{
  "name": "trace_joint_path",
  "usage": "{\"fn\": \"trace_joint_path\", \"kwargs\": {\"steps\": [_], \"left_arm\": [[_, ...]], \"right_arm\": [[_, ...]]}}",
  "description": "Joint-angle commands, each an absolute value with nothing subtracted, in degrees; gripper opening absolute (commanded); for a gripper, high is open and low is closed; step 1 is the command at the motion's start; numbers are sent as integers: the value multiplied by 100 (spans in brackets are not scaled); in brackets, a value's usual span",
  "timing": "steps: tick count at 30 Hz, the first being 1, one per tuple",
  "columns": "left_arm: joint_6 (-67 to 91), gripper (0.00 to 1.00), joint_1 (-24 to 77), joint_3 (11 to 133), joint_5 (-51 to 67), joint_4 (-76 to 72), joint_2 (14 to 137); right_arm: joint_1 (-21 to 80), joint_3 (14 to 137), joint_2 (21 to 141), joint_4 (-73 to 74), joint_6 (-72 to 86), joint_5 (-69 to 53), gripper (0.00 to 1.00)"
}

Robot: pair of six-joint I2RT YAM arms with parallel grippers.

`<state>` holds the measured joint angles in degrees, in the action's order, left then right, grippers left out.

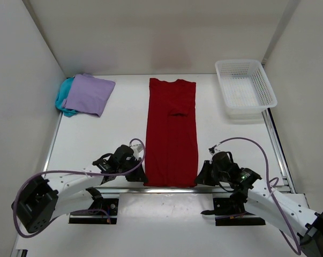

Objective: Fold and stack the t-shirts

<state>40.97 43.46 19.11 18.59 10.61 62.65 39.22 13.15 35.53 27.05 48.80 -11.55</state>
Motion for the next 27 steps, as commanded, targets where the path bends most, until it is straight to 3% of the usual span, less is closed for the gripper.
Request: {"fn": "trace_joint_path", "kwargs": {"steps": [1, 8, 18, 27], "left_arm": [[4253, 0, 4290, 2213, 2092, 1564, 5679], [3867, 0, 3359, 4128, 1828, 1381, 6422], [3858, 0, 2418, 5781, 1608, 730, 8760], [3771, 0, 2066, 7153, 1318, 879, 10238]], "right_arm": [[3991, 2036, 3454, 3146, 4818, -985, 0], [1550, 3311, 4857, 2402, 2876, -2028, 0], [897, 5174, 7555, 1301, 2400, -1838, 0], [651, 6116, 9253, 431, 2531, -2215, 0]]}}
